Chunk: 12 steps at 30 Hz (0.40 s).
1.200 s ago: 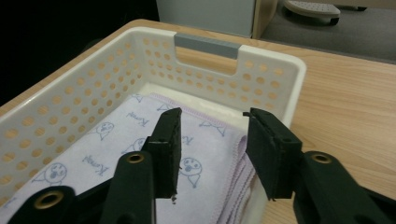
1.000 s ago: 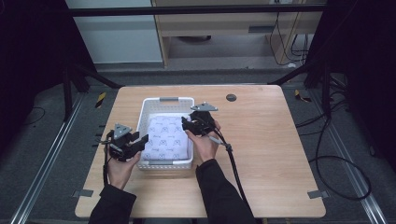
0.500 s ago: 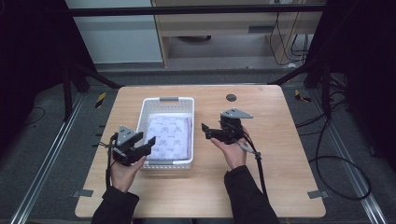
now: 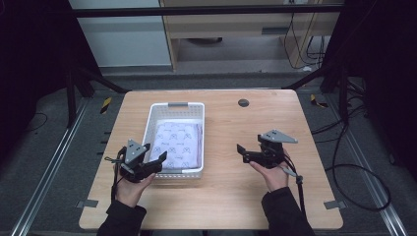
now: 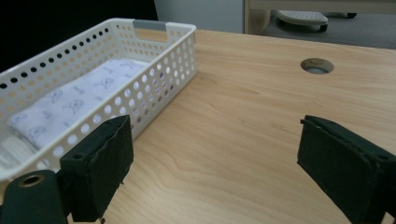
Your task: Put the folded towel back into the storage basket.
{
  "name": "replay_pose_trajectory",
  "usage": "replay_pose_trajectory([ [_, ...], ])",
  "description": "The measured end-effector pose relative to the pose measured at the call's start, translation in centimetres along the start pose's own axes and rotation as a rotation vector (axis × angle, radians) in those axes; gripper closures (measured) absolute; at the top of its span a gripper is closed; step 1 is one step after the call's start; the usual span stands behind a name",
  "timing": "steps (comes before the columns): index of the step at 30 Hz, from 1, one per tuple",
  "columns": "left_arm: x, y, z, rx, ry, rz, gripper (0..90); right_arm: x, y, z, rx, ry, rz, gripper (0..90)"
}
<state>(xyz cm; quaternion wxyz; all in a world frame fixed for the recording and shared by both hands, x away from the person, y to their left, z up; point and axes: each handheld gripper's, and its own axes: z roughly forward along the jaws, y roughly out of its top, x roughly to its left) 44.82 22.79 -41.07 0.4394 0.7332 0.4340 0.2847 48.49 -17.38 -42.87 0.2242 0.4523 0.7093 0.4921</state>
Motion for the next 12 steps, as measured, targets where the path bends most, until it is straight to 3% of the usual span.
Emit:
replay_pose_trajectory([
  [5, 0.1, -0.4, -0.5, 0.005, 0.003, 0.015, 28.4, -1.3, -1.8, -2.0, 0.004, 0.003, 0.012, 11.0],
  [12, 0.3, -1.5, -1.2, 0.014, 0.010, 0.029, 25.7, -3.3, -4.1, -4.6, -0.006, -0.034, 0.017, 11.2],
])
